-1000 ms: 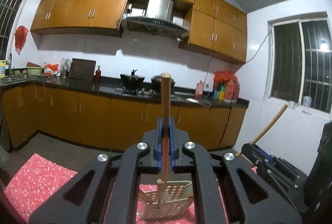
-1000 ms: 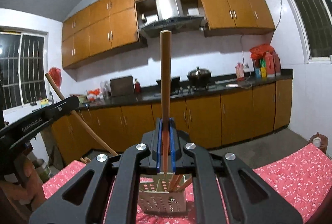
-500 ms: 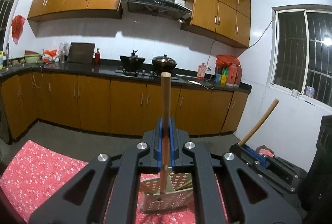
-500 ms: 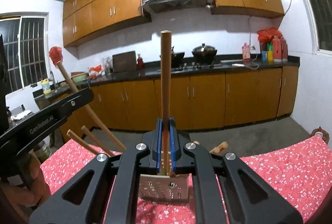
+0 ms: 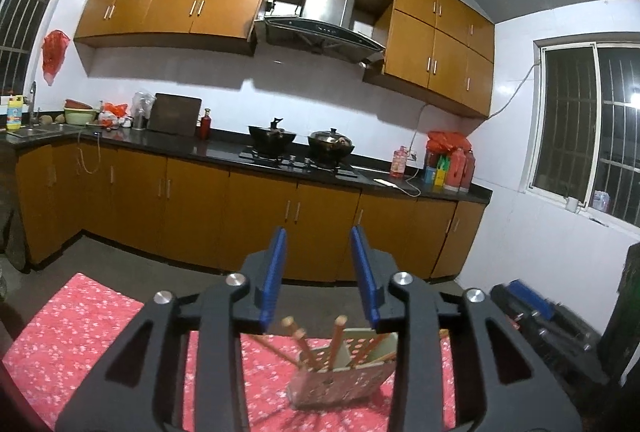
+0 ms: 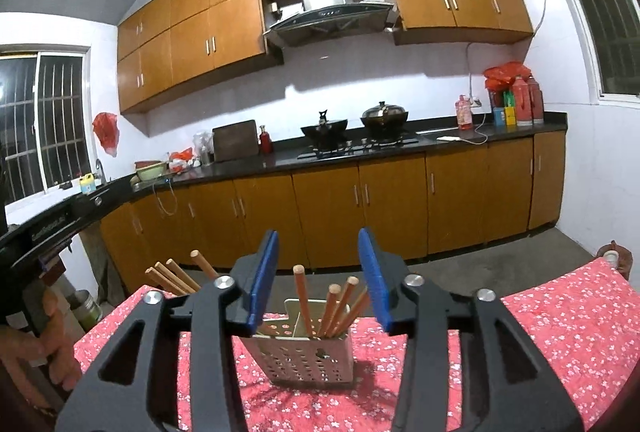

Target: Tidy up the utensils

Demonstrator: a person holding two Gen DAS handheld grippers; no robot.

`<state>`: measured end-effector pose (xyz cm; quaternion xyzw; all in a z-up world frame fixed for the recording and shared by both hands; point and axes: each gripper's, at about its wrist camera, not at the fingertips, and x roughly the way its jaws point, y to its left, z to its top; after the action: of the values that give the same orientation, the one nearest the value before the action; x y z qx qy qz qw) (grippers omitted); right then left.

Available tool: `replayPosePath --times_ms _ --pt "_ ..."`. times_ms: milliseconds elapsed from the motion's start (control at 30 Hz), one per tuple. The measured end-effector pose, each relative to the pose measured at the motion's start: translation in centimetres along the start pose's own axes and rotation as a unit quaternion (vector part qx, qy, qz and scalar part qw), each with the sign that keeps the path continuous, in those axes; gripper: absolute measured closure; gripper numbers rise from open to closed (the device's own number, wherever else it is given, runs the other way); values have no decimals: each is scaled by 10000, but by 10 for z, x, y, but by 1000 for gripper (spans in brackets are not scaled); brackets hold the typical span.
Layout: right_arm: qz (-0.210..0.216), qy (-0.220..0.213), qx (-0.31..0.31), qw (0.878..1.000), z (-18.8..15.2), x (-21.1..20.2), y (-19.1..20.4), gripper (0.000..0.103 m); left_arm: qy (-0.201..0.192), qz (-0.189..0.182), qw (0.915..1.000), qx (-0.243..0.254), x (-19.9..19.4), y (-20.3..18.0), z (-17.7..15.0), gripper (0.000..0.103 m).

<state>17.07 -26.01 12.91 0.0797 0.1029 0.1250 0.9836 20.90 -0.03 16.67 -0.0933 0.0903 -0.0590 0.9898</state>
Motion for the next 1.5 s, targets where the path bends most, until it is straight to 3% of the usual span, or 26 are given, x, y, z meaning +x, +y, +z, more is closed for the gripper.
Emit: replayPosePath --times_ms 167,233,300,400,633,900,1167,1500 --pt "-148 -75 -10 9999 -10 -31 4 25 6 192 9996 188 -35 14 -17 41" --pt "-222 -147 -24 9996 -18 -45 7 9 13 277 9994 229 -49 19 -26 30" --pt "-306 -207 -103 9993 -26 -57 11 4 -7 381 9989 274 -66 24 -37 15" --pt "-498 -179 -322 9981 -40 -71 18 2 -39 524 9974 488 -90 25 -58 4" --pt "-772 144 -560 9953 -80 -93 29 2 18 880 9895 1149 -131 18 -108 4" --pt "-861 337 -677 9934 -116 -114 39 2 332 1059 9888 993 -150 27 -143 4" --pt "-850 640 -577 9926 -145 -116 39 2 498 976 9885 1039 -159 25 -173 4" --pt "-943 728 -496 9916 -158 -120 33 2 614 978 9887 957 -156 27 -181 4"
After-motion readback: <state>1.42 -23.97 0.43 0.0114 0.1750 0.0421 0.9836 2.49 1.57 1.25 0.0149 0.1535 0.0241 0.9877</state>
